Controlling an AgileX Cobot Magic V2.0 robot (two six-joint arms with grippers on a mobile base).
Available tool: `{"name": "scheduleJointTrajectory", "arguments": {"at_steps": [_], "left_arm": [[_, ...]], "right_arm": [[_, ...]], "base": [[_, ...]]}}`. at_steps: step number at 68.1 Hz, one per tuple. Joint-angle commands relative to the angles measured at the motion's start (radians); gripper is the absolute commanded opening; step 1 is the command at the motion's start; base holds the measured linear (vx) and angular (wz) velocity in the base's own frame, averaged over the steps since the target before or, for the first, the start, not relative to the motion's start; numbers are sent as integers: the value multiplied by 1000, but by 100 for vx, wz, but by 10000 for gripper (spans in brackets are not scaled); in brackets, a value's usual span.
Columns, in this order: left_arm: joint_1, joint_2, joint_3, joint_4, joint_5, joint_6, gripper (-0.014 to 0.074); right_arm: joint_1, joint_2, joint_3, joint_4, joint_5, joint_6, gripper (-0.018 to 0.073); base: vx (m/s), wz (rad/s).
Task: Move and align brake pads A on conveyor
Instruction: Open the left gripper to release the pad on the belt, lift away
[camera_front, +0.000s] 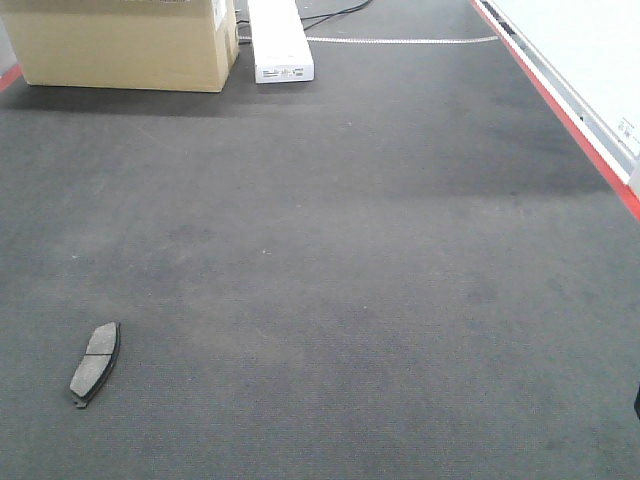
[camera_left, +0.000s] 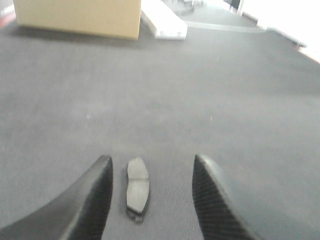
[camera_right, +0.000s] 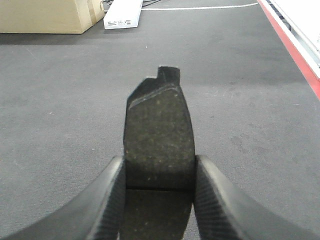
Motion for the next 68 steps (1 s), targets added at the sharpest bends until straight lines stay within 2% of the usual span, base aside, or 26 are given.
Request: {"name": "scheduleJointTrajectory", "arguments": {"at_steps": [1,68], "left_arm": [[-6,6,-24,-3,-103,-1,351],[-6,6,-24,-3,-95,-1,351]], "right_arm": [[-4,9,-32,-4,-101,-11,-7],[-4,9,-32,-4,-101,-11,-7]], "base": [[0,0],[0,0]]}}
